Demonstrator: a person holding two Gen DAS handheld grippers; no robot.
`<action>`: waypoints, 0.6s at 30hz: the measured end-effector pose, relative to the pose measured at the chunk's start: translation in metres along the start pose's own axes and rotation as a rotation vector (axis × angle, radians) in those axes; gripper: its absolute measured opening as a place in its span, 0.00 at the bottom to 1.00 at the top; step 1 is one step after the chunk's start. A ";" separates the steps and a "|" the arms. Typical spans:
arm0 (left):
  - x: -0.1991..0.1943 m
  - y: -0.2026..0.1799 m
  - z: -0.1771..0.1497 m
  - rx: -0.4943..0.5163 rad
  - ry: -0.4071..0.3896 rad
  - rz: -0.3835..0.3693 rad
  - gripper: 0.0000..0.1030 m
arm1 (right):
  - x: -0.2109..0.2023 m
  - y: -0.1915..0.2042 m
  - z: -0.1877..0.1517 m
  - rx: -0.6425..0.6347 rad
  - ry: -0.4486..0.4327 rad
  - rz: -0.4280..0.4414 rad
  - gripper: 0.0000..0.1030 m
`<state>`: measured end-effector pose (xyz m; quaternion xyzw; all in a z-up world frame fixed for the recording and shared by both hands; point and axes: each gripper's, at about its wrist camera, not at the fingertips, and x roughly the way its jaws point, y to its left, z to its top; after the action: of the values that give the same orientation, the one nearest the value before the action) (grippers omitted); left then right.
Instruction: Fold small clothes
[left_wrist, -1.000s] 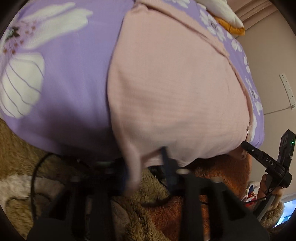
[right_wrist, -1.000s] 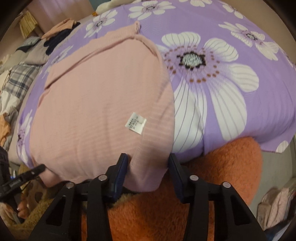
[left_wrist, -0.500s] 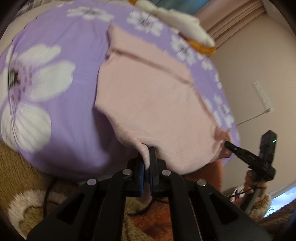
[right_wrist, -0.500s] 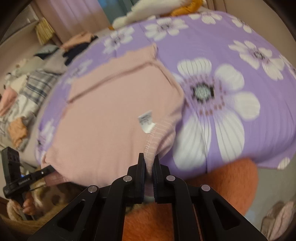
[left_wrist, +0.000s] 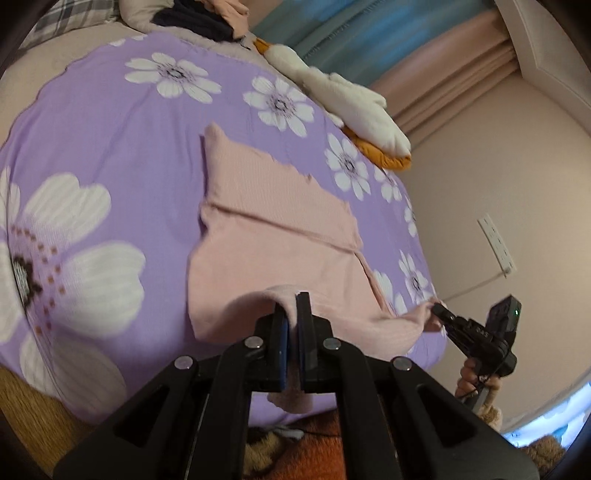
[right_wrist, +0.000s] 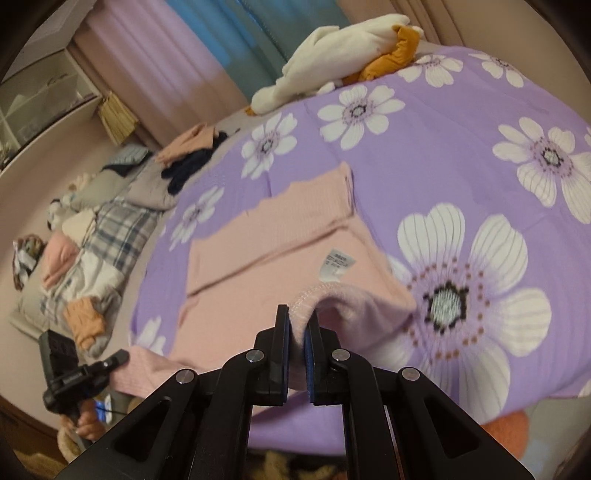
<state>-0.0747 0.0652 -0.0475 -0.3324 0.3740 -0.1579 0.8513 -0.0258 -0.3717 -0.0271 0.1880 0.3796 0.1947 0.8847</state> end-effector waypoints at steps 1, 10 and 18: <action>0.002 0.002 0.005 -0.008 -0.003 -0.004 0.03 | 0.002 -0.001 0.003 0.003 -0.003 0.000 0.09; 0.050 0.026 0.041 -0.055 0.019 0.086 0.03 | 0.062 -0.013 0.032 0.035 0.066 -0.048 0.09; 0.093 0.050 0.051 -0.077 0.066 0.201 0.03 | 0.114 -0.034 0.036 0.071 0.138 -0.144 0.09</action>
<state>0.0260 0.0765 -0.1060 -0.3205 0.4390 -0.0678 0.8366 0.0807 -0.3518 -0.0883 0.1777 0.4586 0.1294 0.8610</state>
